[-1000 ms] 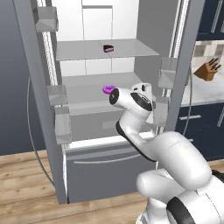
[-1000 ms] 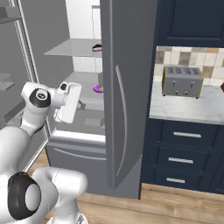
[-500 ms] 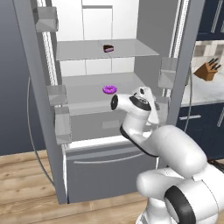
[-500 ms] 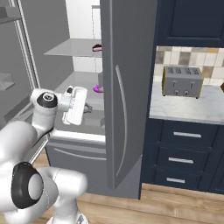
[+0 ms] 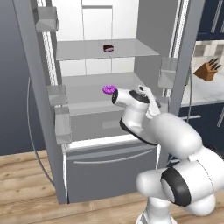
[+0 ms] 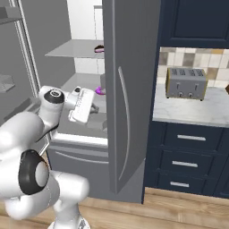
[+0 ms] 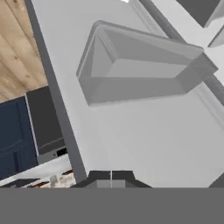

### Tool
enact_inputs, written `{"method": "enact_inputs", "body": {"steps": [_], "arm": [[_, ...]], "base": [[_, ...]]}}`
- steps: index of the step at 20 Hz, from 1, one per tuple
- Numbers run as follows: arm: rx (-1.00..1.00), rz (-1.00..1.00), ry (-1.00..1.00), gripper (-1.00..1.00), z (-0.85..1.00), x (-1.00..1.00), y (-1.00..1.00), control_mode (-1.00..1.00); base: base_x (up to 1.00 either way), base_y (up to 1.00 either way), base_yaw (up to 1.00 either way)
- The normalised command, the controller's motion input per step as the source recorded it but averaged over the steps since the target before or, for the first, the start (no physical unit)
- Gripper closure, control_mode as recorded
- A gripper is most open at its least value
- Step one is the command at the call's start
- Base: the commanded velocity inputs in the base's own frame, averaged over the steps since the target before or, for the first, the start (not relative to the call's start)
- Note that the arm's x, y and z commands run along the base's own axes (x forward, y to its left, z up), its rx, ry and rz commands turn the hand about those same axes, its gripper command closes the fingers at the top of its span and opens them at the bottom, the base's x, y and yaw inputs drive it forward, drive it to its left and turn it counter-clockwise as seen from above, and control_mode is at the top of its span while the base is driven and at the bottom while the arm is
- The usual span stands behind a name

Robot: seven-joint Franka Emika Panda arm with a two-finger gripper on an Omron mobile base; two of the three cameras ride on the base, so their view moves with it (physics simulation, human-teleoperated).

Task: Take the cake and donut from the fridge and place them on the empty tray on the dining counter.

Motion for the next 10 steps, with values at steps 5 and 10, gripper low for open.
{"method": "enact_inputs", "body": {"steps": [5, 10], "arm": [[-0.1, 0.0, 0.14, 1.0, -0.11, 0.21, -0.24, -1.0], [-0.06, 0.0, 0.09, 1.0, -0.12, 0.19, -0.3, -1.0]], "base": [[0.0, 0.0, 0.0], [0.0, 0.0, 0.0]]}}
